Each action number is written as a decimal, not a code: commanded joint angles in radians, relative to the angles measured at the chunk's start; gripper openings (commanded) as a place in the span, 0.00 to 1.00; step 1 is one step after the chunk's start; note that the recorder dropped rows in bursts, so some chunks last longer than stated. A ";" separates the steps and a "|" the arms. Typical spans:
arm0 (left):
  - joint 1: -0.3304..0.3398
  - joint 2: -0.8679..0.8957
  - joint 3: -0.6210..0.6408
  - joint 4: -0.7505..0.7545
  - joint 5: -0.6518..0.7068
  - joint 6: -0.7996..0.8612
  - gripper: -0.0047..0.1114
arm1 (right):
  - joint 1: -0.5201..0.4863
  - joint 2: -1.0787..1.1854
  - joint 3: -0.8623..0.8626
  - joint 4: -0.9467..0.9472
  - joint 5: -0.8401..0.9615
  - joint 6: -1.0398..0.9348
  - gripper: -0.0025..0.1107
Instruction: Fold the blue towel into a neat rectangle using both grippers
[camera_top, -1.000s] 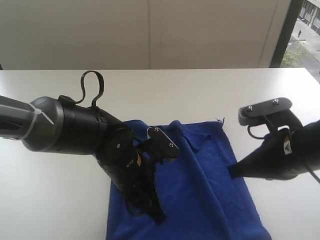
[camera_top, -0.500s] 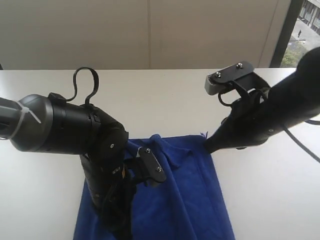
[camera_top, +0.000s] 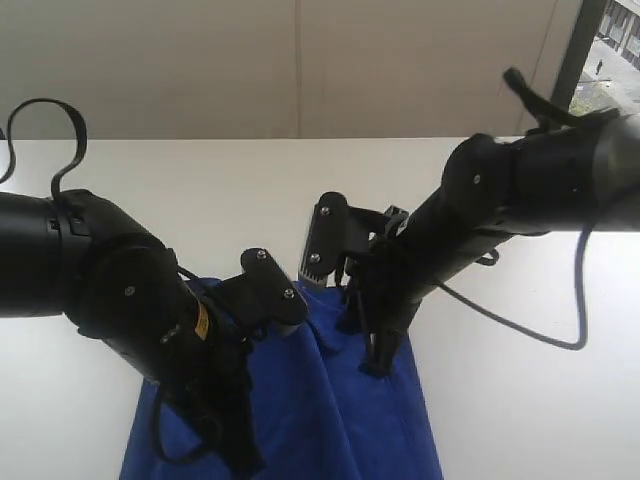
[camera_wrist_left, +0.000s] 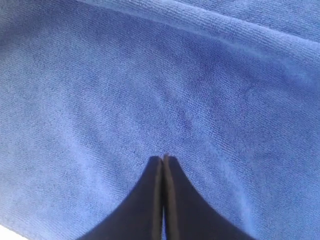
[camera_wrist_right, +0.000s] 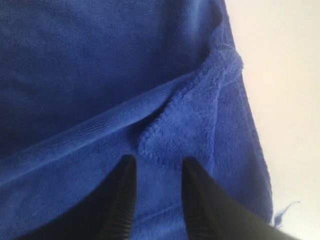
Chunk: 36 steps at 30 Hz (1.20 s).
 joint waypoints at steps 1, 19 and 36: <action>0.003 0.010 0.008 -0.029 -0.012 -0.011 0.04 | 0.020 0.075 -0.003 0.006 -0.064 -0.025 0.30; 0.003 0.046 0.110 -0.067 -0.266 -0.100 0.04 | 0.043 0.119 -0.002 0.032 -0.155 0.027 0.30; 0.072 -0.135 0.299 -0.062 -0.272 -0.196 0.04 | 0.043 0.117 -0.002 0.030 -0.112 0.140 0.30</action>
